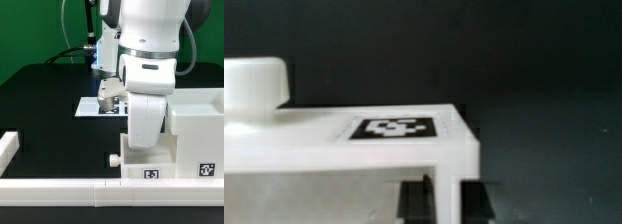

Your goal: Assemble drawer

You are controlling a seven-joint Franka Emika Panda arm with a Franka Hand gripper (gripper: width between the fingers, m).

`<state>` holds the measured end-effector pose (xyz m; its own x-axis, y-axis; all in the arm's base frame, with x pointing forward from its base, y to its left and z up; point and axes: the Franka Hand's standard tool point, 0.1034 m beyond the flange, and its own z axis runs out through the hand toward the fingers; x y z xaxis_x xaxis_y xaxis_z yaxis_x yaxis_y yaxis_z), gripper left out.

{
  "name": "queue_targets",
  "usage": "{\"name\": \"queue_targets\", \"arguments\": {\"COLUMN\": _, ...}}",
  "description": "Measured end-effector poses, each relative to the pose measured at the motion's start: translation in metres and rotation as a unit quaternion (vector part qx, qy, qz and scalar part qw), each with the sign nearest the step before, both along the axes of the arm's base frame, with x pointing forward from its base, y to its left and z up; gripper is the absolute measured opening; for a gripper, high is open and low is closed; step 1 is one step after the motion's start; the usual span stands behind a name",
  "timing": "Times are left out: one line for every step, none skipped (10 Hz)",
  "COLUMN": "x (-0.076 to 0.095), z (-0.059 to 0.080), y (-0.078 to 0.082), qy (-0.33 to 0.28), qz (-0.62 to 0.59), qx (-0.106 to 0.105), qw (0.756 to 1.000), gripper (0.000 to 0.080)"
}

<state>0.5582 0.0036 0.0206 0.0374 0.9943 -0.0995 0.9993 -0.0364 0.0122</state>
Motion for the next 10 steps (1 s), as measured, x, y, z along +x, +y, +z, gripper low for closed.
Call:
{"name": "queue_targets", "arguments": {"x": 0.000, "z": 0.000, "y": 0.000, "qy": 0.000, "qz": -0.001, "qx": 0.000, "qw": 1.000, "gripper": 0.0041}}
{"name": "queue_targets", "arguments": {"x": 0.000, "z": 0.000, "y": 0.000, "qy": 0.000, "qz": -0.001, "qx": 0.000, "qw": 1.000, "gripper": 0.0041}}
{"name": "queue_targets", "arguments": {"x": 0.000, "z": 0.000, "y": 0.000, "qy": 0.000, "qz": -0.001, "qx": 0.000, "qw": 1.000, "gripper": 0.0041}}
{"name": "queue_targets", "arguments": {"x": 0.000, "z": 0.000, "y": -0.001, "qy": 0.000, "qz": -0.001, "qx": 0.000, "qw": 1.000, "gripper": 0.0041}}
{"name": "queue_targets", "arguments": {"x": 0.000, "z": 0.000, "y": -0.001, "qy": 0.000, "qz": -0.001, "qx": 0.000, "qw": 1.000, "gripper": 0.0279}}
{"name": "queue_targets", "arguments": {"x": 0.000, "z": 0.001, "y": -0.001, "qy": 0.000, "qz": -0.001, "qx": 0.000, "qw": 1.000, "gripper": 0.0279}}
{"name": "queue_targets", "arguments": {"x": 0.002, "z": 0.008, "y": -0.001, "qy": -0.002, "qz": -0.001, "qx": -0.001, "qw": 1.000, "gripper": 0.0457}}
{"name": "queue_targets", "arguments": {"x": 0.004, "z": 0.018, "y": -0.007, "qy": -0.003, "qz": 0.002, "qx": -0.004, "qw": 1.000, "gripper": 0.0457}}
{"name": "queue_targets", "arguments": {"x": 0.004, "z": 0.026, "y": -0.018, "qy": 0.002, "qz": 0.002, "qx": -0.008, "qw": 1.000, "gripper": 0.0596}}
{"name": "queue_targets", "arguments": {"x": 0.005, "z": 0.035, "y": -0.029, "qy": 0.004, "qz": 0.003, "qx": -0.011, "qw": 1.000, "gripper": 0.0641}}
